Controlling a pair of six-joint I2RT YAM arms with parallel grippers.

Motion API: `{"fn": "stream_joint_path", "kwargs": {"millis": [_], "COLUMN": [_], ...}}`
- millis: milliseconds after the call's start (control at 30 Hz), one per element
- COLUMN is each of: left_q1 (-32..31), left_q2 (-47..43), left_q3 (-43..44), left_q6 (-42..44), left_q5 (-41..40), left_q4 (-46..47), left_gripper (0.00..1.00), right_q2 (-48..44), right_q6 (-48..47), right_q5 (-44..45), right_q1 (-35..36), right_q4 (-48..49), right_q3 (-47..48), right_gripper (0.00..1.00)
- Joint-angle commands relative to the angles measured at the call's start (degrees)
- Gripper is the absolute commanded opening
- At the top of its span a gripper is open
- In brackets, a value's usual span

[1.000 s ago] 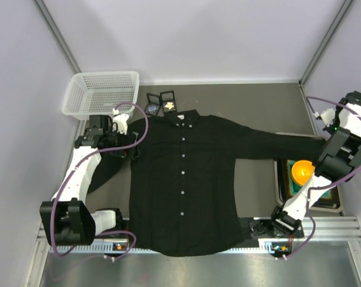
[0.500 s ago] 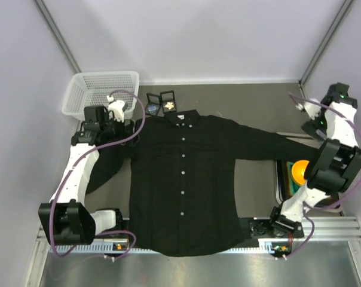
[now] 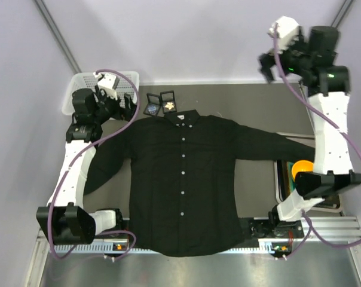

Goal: Pin the brooch onto the clothing
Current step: Flatten out the clothes at the center of the board, then pick up the brooch from the brooch box.

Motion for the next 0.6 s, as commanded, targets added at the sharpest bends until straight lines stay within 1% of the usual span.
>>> {"fn": "stream_joint_path", "kwargs": {"millis": [0, 67, 100, 133, 200, 233, 300, 333, 400, 467, 533, 567], "left_q1": [0.2, 0.2, 0.2, 0.2, 0.3, 0.3, 0.4, 0.4, 0.5, 0.5, 0.2, -0.1], "left_q2": [0.5, -0.9, -1.9, -2.3, -3.5, -3.9, -4.5, -4.5, -3.4, -2.1, 1.3, 2.9], "left_q3": [-3.2, -5.6, -7.2, -7.7, -9.1, -9.5, -10.5, -10.7, -11.1, -11.1, -10.6, -9.9], "left_q6": [-8.4, -10.1, -10.3, -10.3, -11.0, -11.7, -11.9, -12.1, -13.0, -13.4, -12.8, -12.9], "left_q5": [7.4, 6.1, 5.6, 4.6, 3.0, 0.4, -0.7, -1.1, -2.2, -1.6, -0.6, -0.6], "left_q4": [1.2, 2.7, 3.0, 2.7, 2.0, 1.6, 1.6, 1.6, 1.3, 2.0, 3.3, 4.8], "left_gripper": [0.91, 0.91, 0.91, 0.91, 0.91, 0.92, 0.92, 0.92, 0.92, 0.89, 0.85, 0.81], "right_q2": [10.6, 17.7, 20.1, 24.7, 28.7, 32.3, 35.7, 37.1, 41.5, 45.1, 45.9, 44.7], "right_q6": [15.3, 18.5, 20.7, 21.6, 22.8, 23.1, 25.1, 26.0, 27.6, 28.9, 30.1, 29.7], "right_q5": [-7.8, -6.5, -6.2, -4.6, -3.8, -2.2, -2.3, -2.0, -0.6, 0.2, -0.1, 0.1], "right_q1": [13.9, 17.3, 20.7, 22.0, 26.3, 27.6, 30.2, 30.9, 32.1, 33.3, 33.4, 33.4], "right_q4": [1.7, 3.3, 4.3, 7.0, 9.9, 13.6, 16.7, 19.6, 22.3, 23.5, 23.3, 23.3], "right_q3": [7.3, 11.7, 13.2, 15.4, 16.8, 17.5, 18.0, 18.2, 18.5, 19.7, 19.1, 17.7], "right_gripper": [0.98, 0.98, 0.98, 0.98, 0.97, 0.90, 0.86, 0.84, 0.84, 0.84, 0.84, 0.84]}}
